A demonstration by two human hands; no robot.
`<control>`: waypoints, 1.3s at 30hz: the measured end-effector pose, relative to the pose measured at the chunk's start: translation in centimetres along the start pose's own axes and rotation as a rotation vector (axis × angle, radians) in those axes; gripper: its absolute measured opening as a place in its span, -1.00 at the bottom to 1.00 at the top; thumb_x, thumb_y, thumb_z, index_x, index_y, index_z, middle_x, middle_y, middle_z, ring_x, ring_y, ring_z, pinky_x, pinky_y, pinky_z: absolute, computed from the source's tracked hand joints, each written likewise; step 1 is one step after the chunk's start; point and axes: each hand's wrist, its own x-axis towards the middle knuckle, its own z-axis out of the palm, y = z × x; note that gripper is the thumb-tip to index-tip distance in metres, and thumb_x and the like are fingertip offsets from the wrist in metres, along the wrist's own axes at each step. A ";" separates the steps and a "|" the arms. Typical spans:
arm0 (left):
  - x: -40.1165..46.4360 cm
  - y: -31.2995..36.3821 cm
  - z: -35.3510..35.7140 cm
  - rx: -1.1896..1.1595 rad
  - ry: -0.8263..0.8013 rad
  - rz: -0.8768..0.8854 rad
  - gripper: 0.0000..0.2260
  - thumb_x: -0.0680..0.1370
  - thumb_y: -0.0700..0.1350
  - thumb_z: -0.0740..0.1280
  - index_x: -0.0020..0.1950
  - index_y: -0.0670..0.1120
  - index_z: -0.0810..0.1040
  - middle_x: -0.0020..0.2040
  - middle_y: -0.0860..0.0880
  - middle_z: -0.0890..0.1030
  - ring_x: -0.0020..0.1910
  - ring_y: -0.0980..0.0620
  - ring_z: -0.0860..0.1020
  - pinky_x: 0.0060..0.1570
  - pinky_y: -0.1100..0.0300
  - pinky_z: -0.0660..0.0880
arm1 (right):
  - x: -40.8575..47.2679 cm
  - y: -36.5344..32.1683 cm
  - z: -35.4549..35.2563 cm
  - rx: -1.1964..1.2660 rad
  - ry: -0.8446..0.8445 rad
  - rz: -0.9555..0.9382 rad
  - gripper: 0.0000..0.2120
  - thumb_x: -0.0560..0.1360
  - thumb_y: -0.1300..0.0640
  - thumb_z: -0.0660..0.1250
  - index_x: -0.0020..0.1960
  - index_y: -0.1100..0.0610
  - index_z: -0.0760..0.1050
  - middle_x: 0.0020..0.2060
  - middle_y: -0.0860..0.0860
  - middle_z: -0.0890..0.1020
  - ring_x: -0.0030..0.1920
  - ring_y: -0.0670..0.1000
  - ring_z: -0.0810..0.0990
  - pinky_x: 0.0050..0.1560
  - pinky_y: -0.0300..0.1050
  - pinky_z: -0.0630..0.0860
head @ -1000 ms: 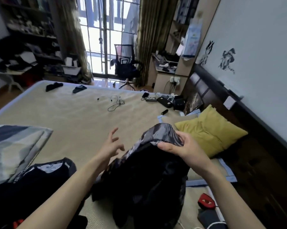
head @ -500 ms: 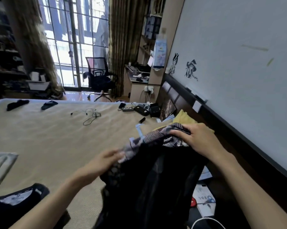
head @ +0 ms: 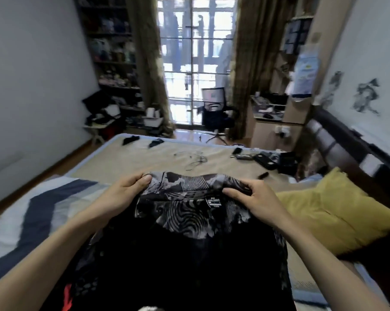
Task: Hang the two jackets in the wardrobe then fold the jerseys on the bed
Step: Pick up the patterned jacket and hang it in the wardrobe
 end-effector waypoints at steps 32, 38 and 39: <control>-64.0 27.5 8.8 0.214 1.436 -0.438 -0.80 0.56 0.01 0.37 -0.14 -0.10 0.59 -0.20 -0.09 0.67 -0.18 0.00 0.66 -0.15 0.25 0.56 | -34.8 -45.5 20.9 0.761 -1.422 -1.209 -0.53 0.49 -0.10 0.47 -0.32 0.23 0.39 -0.41 -0.05 0.36 -0.35 -0.10 0.34 -0.36 -0.06 0.22; -72.0 30.7 13.2 0.328 1.770 -0.615 -0.77 0.57 0.03 0.36 -0.14 -0.12 0.60 -0.21 -0.06 0.68 -0.18 0.03 0.68 -0.15 0.32 0.57 | -46.8 -50.7 21.5 0.839 -1.768 -1.321 -0.61 0.52 -0.06 0.47 -0.18 0.28 0.54 -0.29 0.27 0.61 -0.26 0.02 0.57 -0.28 0.13 0.47; -73.1 31.1 14.0 0.339 1.824 -0.651 -0.78 0.56 0.04 0.36 -0.15 -0.09 0.61 -0.22 -0.02 0.67 -0.20 0.08 0.66 -0.17 0.32 0.55 | -48.8 -51.3 21.7 0.858 -1.803 -1.344 -0.66 0.53 -0.05 0.46 -0.18 0.23 0.56 -0.28 0.20 0.64 -0.25 -0.02 0.60 -0.26 0.09 0.51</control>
